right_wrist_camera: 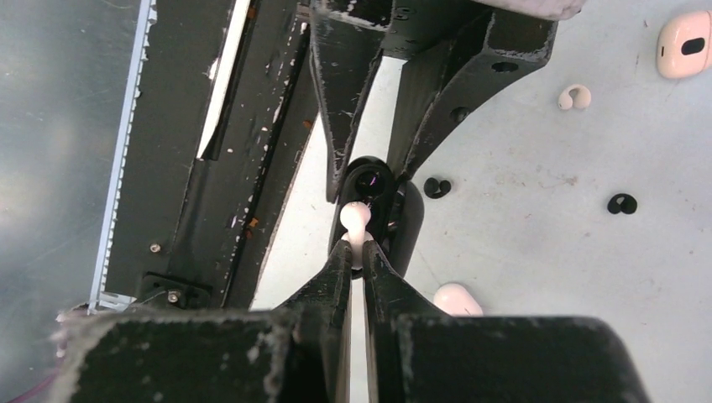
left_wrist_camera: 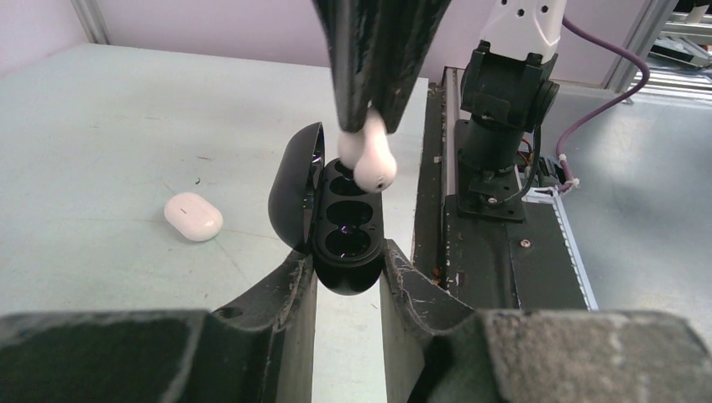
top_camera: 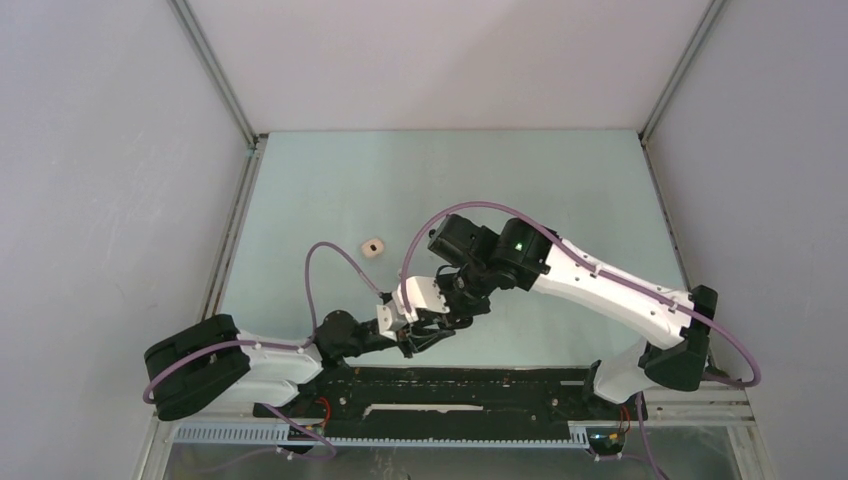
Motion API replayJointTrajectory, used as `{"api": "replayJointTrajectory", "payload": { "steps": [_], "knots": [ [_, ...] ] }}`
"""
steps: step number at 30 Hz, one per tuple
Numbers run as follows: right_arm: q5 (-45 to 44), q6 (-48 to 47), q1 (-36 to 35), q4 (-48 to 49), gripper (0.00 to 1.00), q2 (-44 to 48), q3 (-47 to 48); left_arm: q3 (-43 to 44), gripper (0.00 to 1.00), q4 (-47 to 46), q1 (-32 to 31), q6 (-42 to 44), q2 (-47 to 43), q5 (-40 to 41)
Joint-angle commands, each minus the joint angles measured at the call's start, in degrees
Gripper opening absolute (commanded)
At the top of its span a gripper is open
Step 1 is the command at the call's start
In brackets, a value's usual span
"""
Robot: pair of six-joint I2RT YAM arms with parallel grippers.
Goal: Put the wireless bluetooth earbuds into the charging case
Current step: Place the charging case down.
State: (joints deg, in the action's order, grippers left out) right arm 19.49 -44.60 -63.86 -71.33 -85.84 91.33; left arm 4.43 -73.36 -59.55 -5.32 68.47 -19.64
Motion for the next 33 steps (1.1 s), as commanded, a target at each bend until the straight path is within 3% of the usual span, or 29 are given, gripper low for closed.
{"api": "replayJointTrajectory", "payload": {
  "steps": [1,33],
  "knots": [
    [-2.85,-0.75,-1.31,2.28,0.00,-1.17,1.66,-0.30,0.00,-5.03,-0.56,1.55,-0.50,0.16],
    [-13.06,5.86,-3.56,6.30,0.00,-3.92,-0.39,-0.56,0.00,-5.05,-0.74,2.42,-1.05,0.39]
  ]
}}
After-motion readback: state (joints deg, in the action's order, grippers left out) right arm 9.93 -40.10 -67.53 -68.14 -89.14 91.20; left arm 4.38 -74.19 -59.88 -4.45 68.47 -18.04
